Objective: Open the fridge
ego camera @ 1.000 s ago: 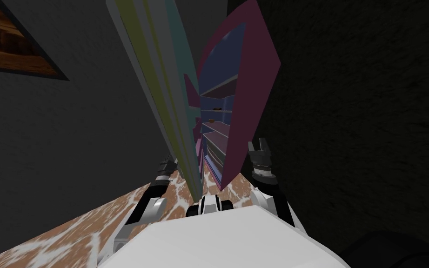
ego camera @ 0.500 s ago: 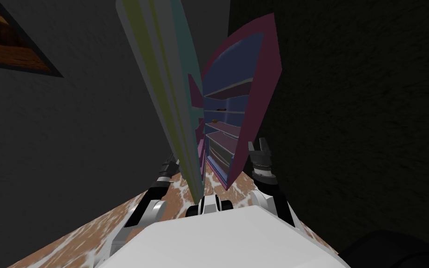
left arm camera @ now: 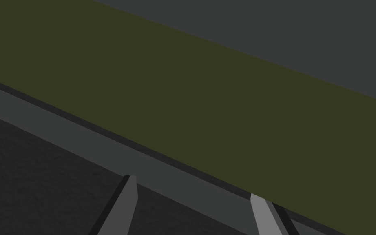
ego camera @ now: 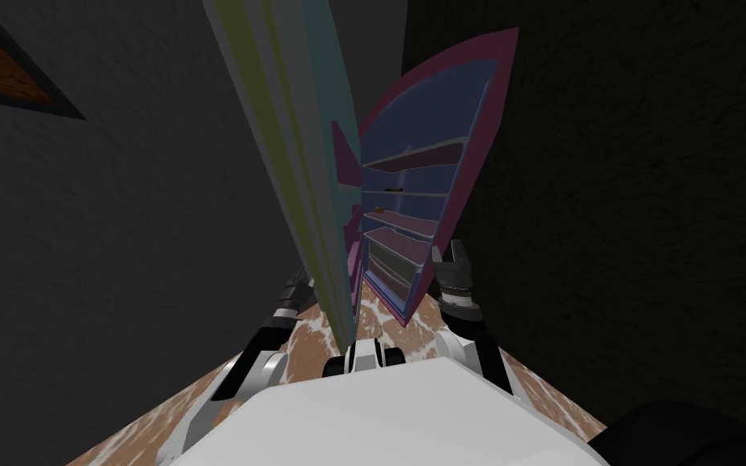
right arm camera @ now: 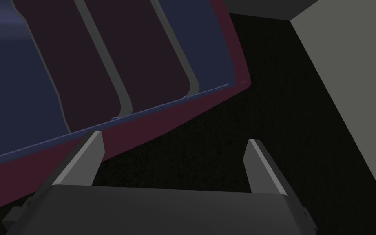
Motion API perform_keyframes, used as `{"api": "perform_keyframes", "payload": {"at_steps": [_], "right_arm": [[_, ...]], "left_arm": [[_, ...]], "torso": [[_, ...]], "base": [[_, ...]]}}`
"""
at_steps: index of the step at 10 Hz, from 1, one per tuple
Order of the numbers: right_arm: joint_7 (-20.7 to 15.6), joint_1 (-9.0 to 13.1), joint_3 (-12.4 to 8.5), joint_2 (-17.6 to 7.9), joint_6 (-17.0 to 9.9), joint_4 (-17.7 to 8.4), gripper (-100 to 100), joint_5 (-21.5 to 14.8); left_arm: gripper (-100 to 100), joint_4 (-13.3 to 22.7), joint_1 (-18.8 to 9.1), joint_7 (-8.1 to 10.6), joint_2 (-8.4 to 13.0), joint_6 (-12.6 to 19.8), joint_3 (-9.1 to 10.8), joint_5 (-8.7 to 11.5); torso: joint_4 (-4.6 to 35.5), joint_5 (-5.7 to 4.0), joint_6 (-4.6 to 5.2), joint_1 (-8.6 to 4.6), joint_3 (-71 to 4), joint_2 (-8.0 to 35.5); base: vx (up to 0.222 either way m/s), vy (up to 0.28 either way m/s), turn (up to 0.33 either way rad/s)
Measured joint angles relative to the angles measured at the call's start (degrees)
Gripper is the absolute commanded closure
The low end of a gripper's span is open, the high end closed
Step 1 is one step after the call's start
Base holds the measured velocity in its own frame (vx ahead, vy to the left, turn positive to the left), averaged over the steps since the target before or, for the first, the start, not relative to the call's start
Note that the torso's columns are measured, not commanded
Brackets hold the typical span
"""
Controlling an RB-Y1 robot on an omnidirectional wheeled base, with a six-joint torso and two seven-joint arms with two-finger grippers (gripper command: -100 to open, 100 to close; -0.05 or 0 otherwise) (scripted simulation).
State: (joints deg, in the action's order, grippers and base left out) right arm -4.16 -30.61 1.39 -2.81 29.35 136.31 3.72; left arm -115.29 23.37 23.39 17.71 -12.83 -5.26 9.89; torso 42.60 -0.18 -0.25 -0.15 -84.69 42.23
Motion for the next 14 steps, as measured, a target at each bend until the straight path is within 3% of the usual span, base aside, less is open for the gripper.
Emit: {"api": "perform_keyframes", "payload": {"at_steps": [1, 3, 11, 12, 14], "right_arm": [[0.0, 0.0, 0.0, 0.0, 0.0, 0.0, 0, 0.0], [0.0, 0.0, 0.0, 0.0, 0.0, 0.0, 0, 0.0], [0.0, 0.0, 0.0, 0.0, 0.0, 0.0, 0, 0.0], [0.0, 0.0, 0.0, 0.0, 0.0, 0.0, 0, 0.0], [0.0, 0.0, 0.0, 0.0, 0.0, 0.0, 0, 0.0]], "left_arm": [[100, -0.1, 0.0, 0.12, 0.2, -0.1, -0.24, 0.0], [100, -0.1, 0.5, 0.72, 1.5, -0.2, -1.33, 0.1], [100, -2.2, 0.5, 2.96, 6.1, -2.5, -4.75, 0.4], [-100, -2.3, 0.5, 3.0, 6.1, -2.6, -4.81, 0.4], [-100, -1.0, 0.0, 3.1, 6.6, -3.8, -5.77, 0.2]], "torso": [[-0.2, 0.0, -0.07, -0.44, 0.1, 0.1], [-0.1, 0.1, 0.3, 0.25, -0.1, -0.3], [-0.2, 0.09, 0.31, -0.15, 0.2, 0.2], [-0.3, 0.01, 0.25, -0.5, 0.2, 0.2], [-0.4, 0.15, 0.6, -0.26, 0.1, 0.0]], "base": [[0.07, 0.199, -0.14], [0.064, 0.267, -0.093], [0.054, 0.295, -0.117], [0.036, 0.138, -0.134], [0.001, 0.136, -0.128]]}}
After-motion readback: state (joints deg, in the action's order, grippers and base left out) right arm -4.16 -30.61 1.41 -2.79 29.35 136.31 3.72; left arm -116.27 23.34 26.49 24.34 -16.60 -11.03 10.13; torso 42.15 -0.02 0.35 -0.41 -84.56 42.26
